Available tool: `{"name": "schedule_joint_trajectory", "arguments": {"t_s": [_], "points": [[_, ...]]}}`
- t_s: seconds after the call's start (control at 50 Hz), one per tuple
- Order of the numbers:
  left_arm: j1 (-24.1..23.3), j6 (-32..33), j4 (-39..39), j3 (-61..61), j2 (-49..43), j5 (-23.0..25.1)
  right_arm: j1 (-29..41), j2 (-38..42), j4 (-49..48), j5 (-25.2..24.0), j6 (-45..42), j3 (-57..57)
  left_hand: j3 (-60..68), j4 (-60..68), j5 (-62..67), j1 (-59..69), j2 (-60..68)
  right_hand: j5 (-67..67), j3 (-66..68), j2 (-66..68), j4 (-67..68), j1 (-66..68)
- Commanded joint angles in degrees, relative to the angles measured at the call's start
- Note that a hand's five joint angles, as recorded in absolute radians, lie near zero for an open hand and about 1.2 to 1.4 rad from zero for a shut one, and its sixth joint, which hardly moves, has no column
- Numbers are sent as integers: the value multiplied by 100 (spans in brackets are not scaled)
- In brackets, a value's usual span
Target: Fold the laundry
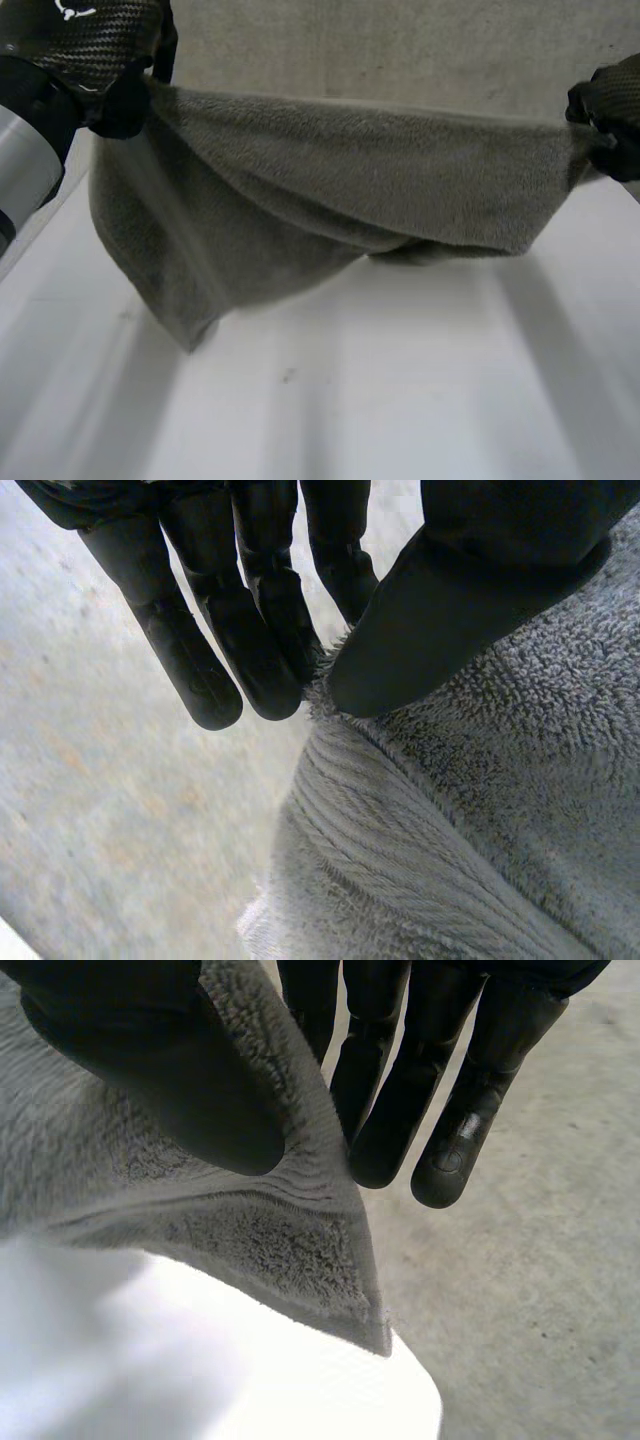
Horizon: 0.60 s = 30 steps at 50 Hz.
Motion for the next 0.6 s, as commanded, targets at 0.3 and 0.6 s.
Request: {"name": "schedule_joint_trajectory", "arguments": {"t_s": [0.3,0.6], "points": [[56,1258,-1502,2194,-3473,-39,1423,2968,238,2015,-2137,-1460,1036,1024,1088,1269,1031,1397,1220,1279,1163,2451],[109,722,2331,3878,-2991,-821,1625,2153,-4748,2816,-1090,-2616,1036,1024,1088,1269,1031,1397,1220,1279,1163,2451]]}}
